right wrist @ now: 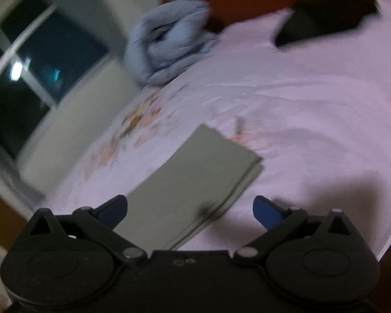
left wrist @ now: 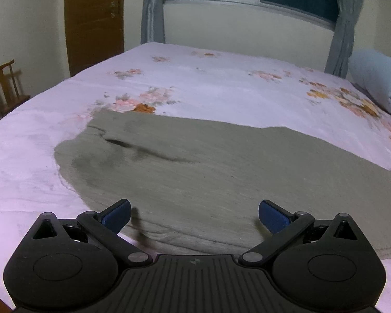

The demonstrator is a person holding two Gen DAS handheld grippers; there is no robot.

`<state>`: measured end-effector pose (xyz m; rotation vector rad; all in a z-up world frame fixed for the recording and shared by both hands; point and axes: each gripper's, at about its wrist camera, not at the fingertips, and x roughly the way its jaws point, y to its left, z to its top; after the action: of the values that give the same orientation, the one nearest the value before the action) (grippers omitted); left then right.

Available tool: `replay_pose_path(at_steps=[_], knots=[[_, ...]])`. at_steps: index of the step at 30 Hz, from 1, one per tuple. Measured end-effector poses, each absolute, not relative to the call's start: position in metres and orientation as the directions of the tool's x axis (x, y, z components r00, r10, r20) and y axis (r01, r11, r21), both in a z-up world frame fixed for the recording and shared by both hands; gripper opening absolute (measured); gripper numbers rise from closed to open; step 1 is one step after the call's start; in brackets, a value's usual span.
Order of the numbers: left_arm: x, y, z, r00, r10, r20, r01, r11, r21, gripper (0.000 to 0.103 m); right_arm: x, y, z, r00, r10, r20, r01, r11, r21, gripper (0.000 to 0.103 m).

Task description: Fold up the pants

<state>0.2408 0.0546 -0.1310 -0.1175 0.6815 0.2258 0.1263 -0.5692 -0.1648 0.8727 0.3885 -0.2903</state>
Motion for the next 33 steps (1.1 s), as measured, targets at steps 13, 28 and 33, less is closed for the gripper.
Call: replay_pose_path(at_steps=[13, 28, 33], knots=[[0.257, 0.031, -0.138, 0.728, 0.169, -0.665, -0.218, 0.976, 0.010, 0.103, 0.153, -0.621, -0.224, 0.901, -0.042, -0.432, 0.410, 0.412, 0.814, 0.047], [0.259, 0.026, -0.138, 0.724, 0.138, -0.676, -0.168, 0.985, 0.021, 0.103, 0.140, -0.629, -0.235, 0.899, -0.085, -0.430, 0.436, 0.266, 0.860, 0.019], [0.257, 0.029, -0.136, 0.729, 0.121, -0.674, -0.163, 0.987, 0.001, 0.103, 0.130, -0.625, -0.206, 0.902, -0.174, -0.395, 0.432, 0.383, 0.817, 0.024]])
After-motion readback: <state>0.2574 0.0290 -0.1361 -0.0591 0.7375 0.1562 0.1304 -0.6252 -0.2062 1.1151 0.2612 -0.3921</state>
